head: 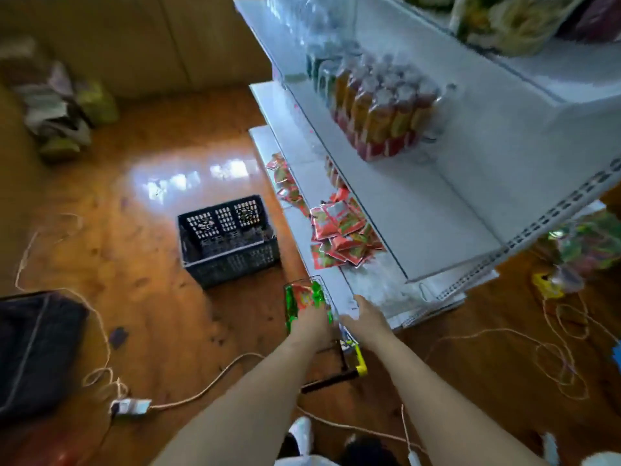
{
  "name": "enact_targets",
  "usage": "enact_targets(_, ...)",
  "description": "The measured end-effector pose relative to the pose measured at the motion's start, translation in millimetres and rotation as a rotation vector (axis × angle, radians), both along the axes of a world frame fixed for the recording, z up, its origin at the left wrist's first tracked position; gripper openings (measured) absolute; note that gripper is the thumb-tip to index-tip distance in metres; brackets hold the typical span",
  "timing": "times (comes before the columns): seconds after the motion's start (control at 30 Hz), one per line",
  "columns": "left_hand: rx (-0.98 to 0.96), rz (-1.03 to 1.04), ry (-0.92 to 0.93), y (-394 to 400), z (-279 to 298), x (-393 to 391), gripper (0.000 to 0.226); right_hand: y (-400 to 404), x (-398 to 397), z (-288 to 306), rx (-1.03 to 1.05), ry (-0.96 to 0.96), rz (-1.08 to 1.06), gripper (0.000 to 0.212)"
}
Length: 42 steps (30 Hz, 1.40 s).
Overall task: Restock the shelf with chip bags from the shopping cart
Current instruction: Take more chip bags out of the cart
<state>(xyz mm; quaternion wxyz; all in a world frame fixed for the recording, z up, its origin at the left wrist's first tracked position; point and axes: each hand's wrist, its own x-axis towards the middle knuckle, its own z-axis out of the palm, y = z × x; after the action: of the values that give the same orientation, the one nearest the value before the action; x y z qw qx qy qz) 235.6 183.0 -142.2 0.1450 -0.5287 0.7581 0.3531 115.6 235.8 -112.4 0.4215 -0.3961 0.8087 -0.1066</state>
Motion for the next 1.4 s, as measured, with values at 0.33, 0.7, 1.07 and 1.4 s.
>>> enact_targets(0.33,0.234,0.561,-0.01,-71,-142,75,0.053,-89,23,-136,0.244,-0.036,0.235,0.059)
enact_targets(0.7,0.33,0.857,-0.004,-89,-329,28,0.047,-149,7,-350,0.351,-0.086,0.227,0.045)
enact_targets(1.07,0.238,0.922,0.12,-105,-362,-1,0.007,-164,6,-383,0.324,-0.011,0.221,0.026)
enact_targets(1.4,0.301,0.505,0.424,-137,-206,28,0.077,-166,11,-229,0.184,-0.146,-0.333,0.045)
